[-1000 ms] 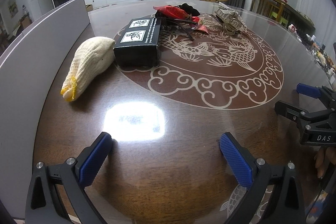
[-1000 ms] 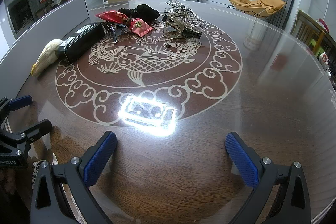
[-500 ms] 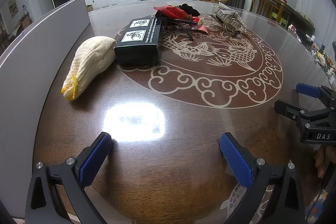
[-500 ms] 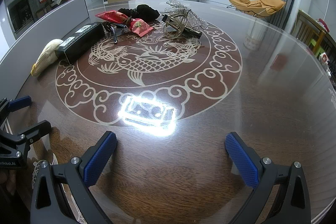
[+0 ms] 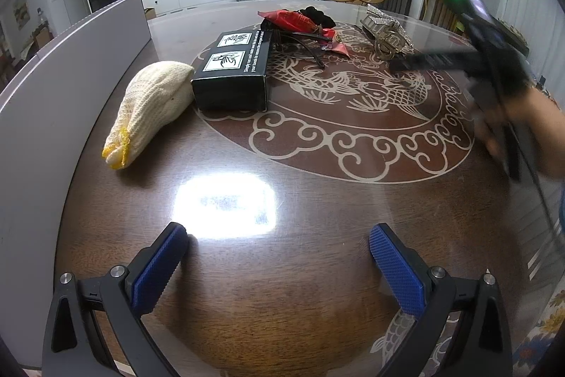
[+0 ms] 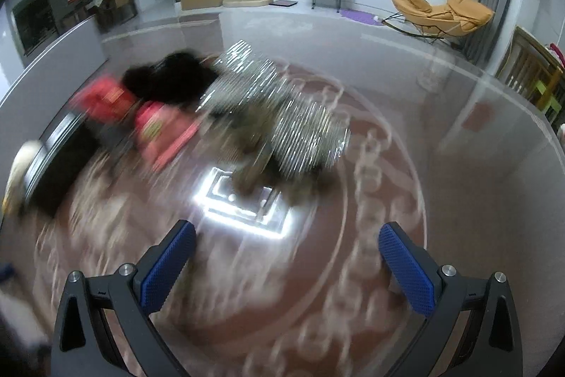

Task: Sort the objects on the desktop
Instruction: 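Grasp the silver sequin bow clip with the right gripper and lift it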

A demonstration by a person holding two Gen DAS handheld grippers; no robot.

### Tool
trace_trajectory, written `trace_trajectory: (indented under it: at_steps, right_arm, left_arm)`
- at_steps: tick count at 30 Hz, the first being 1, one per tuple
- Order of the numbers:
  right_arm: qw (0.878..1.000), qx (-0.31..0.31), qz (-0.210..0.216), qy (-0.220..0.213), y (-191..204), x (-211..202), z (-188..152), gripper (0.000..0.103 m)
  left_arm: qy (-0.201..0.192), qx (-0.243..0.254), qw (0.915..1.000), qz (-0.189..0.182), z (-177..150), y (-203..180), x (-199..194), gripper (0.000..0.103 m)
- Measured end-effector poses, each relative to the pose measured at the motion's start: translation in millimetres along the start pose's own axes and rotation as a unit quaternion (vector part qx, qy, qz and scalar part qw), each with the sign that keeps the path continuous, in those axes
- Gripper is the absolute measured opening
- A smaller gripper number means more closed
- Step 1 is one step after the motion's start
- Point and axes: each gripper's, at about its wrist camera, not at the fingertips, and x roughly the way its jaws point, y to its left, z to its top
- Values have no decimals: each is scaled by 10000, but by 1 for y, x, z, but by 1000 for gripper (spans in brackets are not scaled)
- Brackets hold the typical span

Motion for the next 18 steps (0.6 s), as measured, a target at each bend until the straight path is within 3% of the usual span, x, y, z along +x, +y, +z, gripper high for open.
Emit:
trace_trajectory:
  at_steps: [5,9,10,11,14,18]
  right_arm:
    - [10000,-68,-1,-21,1,21,32,103]
    - [9985,-488,-199,-173,17,20,40,103]
    - [9975,-643,-196,-230,23,19,40,95]
    - [9970,-723,-105,-271,27,17,39,76]
    - [9964,-759,140,-342,33,12,36,53]
    - [9972,-638,144,-359,38,3,23,51]
  left_arm:
    - [-2,1,10000,-4,1,0,1,103]
    - [-3,0,10000,-3,1,0,1,103]
    - [-2,0,10000,0,1,0,1,103]
    - [-3,0,10000,-1,1,0,1,103]
    - [-1,-3,10000,-6,2,0,2,103]
    - [-1,-1,10000,-6,2,0,2,103]
